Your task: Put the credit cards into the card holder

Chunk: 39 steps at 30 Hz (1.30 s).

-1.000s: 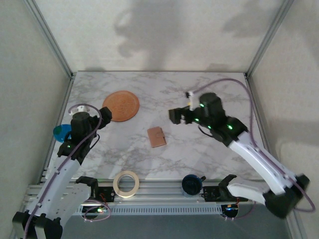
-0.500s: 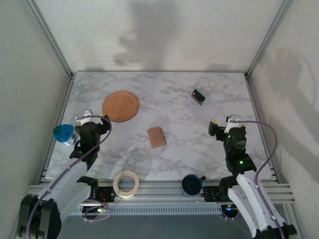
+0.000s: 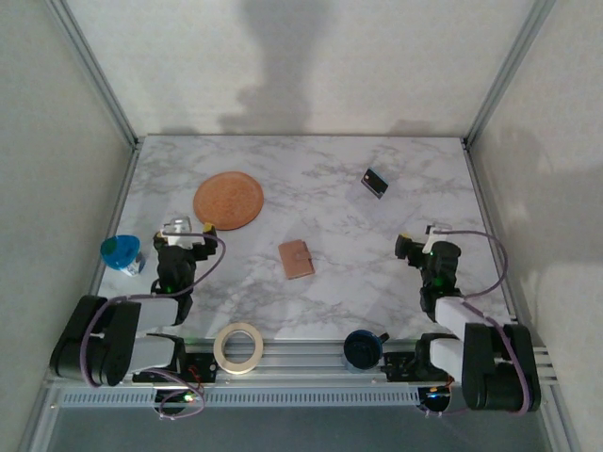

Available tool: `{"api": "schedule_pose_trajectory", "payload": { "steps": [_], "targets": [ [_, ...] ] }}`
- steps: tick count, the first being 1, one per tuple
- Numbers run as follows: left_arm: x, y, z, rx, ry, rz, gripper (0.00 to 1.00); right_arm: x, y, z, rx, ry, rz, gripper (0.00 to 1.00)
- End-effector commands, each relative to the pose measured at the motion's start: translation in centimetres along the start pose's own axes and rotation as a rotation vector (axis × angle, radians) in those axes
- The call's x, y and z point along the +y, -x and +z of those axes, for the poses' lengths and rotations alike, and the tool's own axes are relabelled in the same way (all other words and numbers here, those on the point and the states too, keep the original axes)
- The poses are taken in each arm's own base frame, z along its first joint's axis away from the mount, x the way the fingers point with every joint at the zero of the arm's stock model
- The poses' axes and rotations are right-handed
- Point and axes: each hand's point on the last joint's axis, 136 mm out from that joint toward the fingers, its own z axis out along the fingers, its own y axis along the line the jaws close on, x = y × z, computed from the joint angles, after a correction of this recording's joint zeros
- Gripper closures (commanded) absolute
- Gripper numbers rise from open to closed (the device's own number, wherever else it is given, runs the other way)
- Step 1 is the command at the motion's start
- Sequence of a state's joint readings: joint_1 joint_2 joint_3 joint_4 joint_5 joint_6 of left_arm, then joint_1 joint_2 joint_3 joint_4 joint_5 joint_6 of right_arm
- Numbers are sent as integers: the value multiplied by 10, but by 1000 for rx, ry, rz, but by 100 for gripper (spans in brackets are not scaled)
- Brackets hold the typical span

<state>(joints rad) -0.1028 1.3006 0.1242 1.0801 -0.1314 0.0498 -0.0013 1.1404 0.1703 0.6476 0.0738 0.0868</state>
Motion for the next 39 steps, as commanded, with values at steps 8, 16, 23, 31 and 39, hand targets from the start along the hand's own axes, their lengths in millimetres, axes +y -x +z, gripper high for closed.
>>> {"api": "schedule_pose_trajectory", "payload": {
  "steps": [8,16,23,31,39],
  "targets": [
    [18,33,10,-161,-37,-108,0,8,29,42,-115,-4,-4,1],
    [15,18,29,-97,-52,-97,0,6,25,60,-45,-128,-52,1],
    [25,15,37,-68,9,-126,0,6,25,60,-43,-128,-54,1],
    [25,15,37,-70,9,-127,0,6,24,61,-38,-126,-57,1],
    [26,16,37,-72,10,-127,0,32,21,67,13,60,-96,1]
  ]
}}
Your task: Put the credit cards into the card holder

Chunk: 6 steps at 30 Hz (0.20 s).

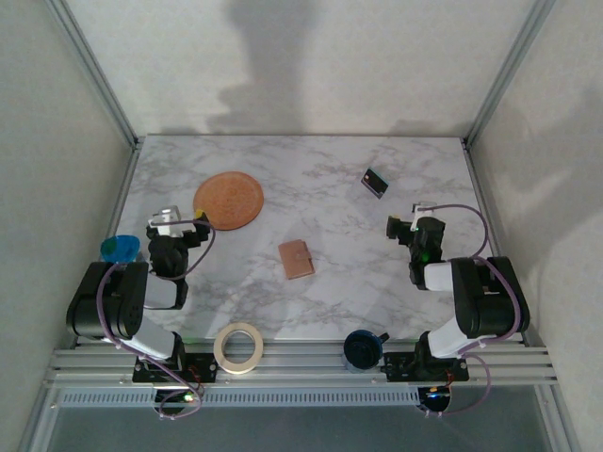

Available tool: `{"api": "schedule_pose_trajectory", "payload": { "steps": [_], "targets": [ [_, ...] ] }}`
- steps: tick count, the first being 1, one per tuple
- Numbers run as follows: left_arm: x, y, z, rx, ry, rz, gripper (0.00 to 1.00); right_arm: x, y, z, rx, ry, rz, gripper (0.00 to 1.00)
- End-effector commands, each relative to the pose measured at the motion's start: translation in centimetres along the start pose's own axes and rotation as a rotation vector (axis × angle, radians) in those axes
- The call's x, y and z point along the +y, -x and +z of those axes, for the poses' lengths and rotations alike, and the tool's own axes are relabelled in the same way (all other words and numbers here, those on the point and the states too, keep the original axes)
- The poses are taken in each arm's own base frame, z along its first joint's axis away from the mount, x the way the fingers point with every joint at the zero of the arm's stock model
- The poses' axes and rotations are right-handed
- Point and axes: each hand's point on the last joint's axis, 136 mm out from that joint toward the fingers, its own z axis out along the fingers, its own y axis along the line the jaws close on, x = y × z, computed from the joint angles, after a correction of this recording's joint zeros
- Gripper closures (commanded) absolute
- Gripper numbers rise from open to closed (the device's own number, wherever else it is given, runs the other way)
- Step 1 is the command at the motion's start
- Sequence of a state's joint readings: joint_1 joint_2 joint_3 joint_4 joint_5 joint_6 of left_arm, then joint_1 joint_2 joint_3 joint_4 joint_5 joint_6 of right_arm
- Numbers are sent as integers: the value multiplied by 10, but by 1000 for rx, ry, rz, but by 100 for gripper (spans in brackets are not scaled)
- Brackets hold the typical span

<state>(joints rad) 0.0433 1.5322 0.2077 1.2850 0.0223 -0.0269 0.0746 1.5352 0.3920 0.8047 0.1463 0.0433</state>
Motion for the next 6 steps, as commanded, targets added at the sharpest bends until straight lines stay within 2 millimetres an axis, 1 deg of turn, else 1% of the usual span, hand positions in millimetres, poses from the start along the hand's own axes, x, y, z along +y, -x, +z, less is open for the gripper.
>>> {"api": "schedule_pose_trajectory", "payload": {
  "steps": [1,6],
  "targets": [
    [6,8,3,-22,25,-18,0,10,6,2,-2,64,-21,1],
    [6,7,3,-19,27,-19,1,10,6,1,-7,62,-23,1]
  ]
}}
